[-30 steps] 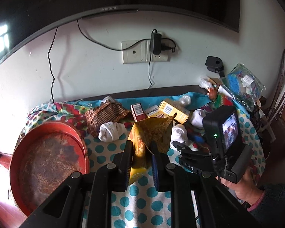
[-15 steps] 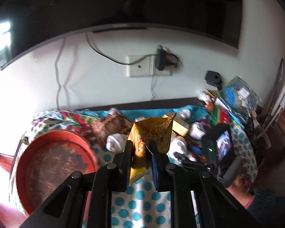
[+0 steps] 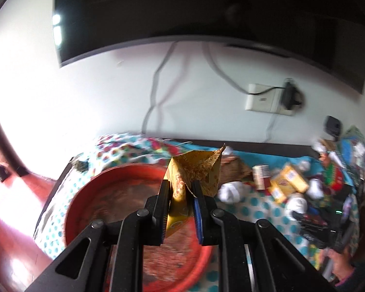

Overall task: Organize objects
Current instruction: 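Lift the yellow snack bag and carry it over the red tray with the left gripper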

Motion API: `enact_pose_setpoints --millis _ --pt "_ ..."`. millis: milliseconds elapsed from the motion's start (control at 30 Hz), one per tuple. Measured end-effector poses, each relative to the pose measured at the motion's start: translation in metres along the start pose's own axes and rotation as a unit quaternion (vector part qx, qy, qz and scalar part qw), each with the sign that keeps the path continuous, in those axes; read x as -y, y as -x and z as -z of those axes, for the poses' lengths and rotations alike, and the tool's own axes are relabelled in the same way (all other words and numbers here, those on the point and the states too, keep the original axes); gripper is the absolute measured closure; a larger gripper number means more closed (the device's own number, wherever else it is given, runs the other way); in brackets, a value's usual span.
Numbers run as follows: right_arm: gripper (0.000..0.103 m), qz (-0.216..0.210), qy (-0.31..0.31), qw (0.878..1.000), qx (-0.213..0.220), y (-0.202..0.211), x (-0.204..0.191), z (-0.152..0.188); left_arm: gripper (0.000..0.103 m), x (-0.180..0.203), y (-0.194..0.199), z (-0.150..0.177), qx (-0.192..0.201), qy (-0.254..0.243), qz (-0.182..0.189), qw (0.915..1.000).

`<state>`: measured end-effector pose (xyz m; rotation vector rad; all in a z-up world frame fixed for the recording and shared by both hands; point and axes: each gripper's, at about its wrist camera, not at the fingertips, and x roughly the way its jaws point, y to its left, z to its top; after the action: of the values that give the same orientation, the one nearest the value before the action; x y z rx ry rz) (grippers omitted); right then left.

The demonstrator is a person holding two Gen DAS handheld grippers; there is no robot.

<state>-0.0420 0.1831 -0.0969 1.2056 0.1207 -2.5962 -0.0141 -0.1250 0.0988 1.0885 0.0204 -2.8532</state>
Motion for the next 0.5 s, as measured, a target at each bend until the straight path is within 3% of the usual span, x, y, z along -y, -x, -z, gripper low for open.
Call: enact_pose_setpoints --millis 367,500 --pt "0.058 0.004 0.002 1.000 -0.003 -0.001 -0.001 0.001 0.085 -0.072 -0.070 0.030 -0.043 0.047 -0.062 0.9960" --pt "0.058 0.005 0.002 1.000 -0.004 -0.001 -0.001 0.001 0.085 -0.084 -0.081 0.035 -0.039 0.055 -0.072 0.9951"
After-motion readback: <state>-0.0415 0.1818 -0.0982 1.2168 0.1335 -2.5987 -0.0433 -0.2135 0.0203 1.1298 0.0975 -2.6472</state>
